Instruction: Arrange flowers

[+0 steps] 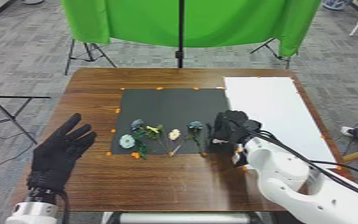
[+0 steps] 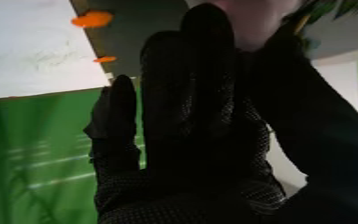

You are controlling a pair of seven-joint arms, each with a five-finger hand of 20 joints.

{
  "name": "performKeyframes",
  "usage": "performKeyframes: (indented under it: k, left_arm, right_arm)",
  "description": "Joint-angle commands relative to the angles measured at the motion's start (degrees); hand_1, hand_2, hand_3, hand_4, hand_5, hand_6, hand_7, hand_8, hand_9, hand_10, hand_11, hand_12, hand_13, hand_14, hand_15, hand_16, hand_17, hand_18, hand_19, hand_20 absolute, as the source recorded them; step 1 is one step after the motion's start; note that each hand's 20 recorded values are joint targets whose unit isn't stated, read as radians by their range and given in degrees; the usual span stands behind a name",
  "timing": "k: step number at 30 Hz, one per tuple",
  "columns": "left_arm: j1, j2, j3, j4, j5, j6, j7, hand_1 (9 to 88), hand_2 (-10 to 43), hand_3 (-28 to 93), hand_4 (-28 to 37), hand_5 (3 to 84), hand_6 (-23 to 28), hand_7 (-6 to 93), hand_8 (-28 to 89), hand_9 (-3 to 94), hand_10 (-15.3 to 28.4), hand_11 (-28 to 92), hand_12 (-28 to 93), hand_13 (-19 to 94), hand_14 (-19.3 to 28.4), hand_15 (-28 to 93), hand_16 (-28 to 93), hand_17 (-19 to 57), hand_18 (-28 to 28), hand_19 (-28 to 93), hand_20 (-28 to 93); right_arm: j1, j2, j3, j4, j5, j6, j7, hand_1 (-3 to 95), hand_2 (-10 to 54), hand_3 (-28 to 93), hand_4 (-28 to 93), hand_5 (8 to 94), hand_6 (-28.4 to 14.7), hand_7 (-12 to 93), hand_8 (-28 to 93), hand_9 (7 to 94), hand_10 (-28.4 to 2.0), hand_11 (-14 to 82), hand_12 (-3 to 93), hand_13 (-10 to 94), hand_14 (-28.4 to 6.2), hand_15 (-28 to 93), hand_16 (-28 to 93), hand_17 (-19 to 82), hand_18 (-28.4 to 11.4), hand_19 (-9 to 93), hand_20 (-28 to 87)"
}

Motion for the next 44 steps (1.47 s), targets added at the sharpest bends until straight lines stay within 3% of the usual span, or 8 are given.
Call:
performKeyframes:
  k: [1, 14, 16, 21, 25, 28, 32, 44]
  left_arm:
    - [0.2, -0.89, -0.03, 0.1, 0.58, -0.68, -1.42, 24.2, 6.0, 82, -22.8, 37.8, 8.7, 10.6, -9, 34.8, 20.1, 22, 10, 23, 27.9, 48, -9, -10.7, 26.7, 55, 6]
    - [-0.4, -1.48, 0.11, 0.52, 0.88, -0.93, -2.15, 24.1, 5.9, 82, -22.9, 37.8, 8.7, 10.7, -10, 34.9, 20.1, 22, 10, 23, 27.8, 48, -9, -10.7, 26.7, 55, 6]
    - [-0.4, -1.0, 0.45, 0.66, 0.6, -0.72, -1.34, 24.1, 5.9, 81, -23.0, 37.8, 8.7, 10.7, -9, 34.9, 20.1, 22, 10, 23, 27.9, 48, -9, -10.7, 26.7, 55, 6]
    - [-1.5, -0.97, 1.52, 1.41, 0.62, -1.13, -0.18, 24.0, 5.9, 80, -23.8, 38.0, 8.5, 10.7, -9, 34.8, 20.0, 22, 10, 23, 27.9, 48, -9, -10.7, 26.6, 55, 6]
    - [-2.3, -0.74, 2.86, 2.09, 0.74, -0.95, 1.04, 23.5, 5.8, 79, -25.4, 40.3, 6.2, 10.2, -10, 34.9, 19.2, 21, 10, 23, 27.7, 48, -9, -10.7, 26.6, 55, 6]
    - [-3.1, -1.13, 3.57, 2.53, 0.44, -0.93, 0.85, 23.2, 5.6, 79, -26.1, 40.4, 5.3, 9.5, -10, 34.6, 18.6, 21, 10, 23, 27.3, 48, -9, -10.7, 26.6, 55, 6]
    - [-3.1, -1.62, 4.29, 2.75, -0.33, -0.38, 1.31, 22.8, 5.5, 79, -26.9, 37.8, 4.3, 9.6, -10, 33.5, 17.9, 20, 10, 23, 27.1, 47, -9, -10.8, 26.4, 54, 6]
    - [-3.4, -2.75, 4.57, 3.45, 0.7, -1.5, 0.22, 22.2, 5.5, 80, -27.9, 37.5, 4.9, 10.4, -10, 34.4, 18.9, 21, 11, 23, 27.3, 47, -8, -10.8, 26.2, 54, 7]
  right_arm:
    - [-1.6, 0.7, 0.6, -1.2, -0.1, 0.5, -1.1, 35.9, -9.5, 79, -28, 70.7, 1.4, 16, -13, 79.5, -10.9, 37.5, 19.6, 70, -8.1, 68, 17, 30, -19.8, 89, 40]
    - [-7.3, 1.2, 12.1, -6.8, 7.5, 8.6, -1.3, 30.9, -9.5, 76, -28, 66.7, 0.3, 15, -13, 77.7, -11.5, 39.7, 18.8, 69, -9.4, 70, 17, 29, -20.7, 89, 42]
    - [-10.4, -0.5, 17.5, -7.9, 15.6, 8.2, -2.5, 29.3, -9.5, 76, -28, 66.2, 0.3, 14, -13, 76.4, -12.2, 38.5, 18.3, 67, -9.8, 70, 17, 28, -20.9, 88, 42]
    - [-18.0, -5.8, 29.7, -10.7, 40.9, 8.7, -2.2, 25.6, -4.6, 76, -28, 63.1, 0.1, 15, -13, 69.2, -14.9, 27.3, 15.0, 58, -13.9, 59, 12, 22, -21.0, 76, 38]
    - [-25.1, -9.1, 37.5, -10.3, 55.4, 7.2, -8.6, 22.8, -2.7, 78, -28, 56.3, 0.7, 14, -13, 60.8, -15.7, 20.1, 13.7, 49, -17.2, 49, 9, 14, -20.9, 64, 32]
    - [-30.9, -11.1, 42.6, -9.8, 62.5, 4.4, -13.0, 21.6, -1.1, 78, -28, 51.4, 1.8, 13, -13, 53.6, -16.0, 15.7, 13.0, 41, -18.0, 41, 9, 7, -22.3, 56, 27]
    - [-35.1, -12.5, 44.1, -9.1, 68.0, 7.1, -17.5, 21.0, 0.8, 78, -28, 48.0, 2.8, 13, -12, 49.5, -15.3, 13.1, 12.9, 37, -18.5, 36, 10, 4, -23.0, 53, 24]
    - [-36.9, -14.1, 44.7, -7.5, 72.3, 8.7, -23.6, 18.5, 1.6, 79, -28, 40.8, 4.4, 13, -12, 45.8, -15.6, 11.7, 13.7, 35, -18.3, 33, 14, 3, -22.5, 52, 24]
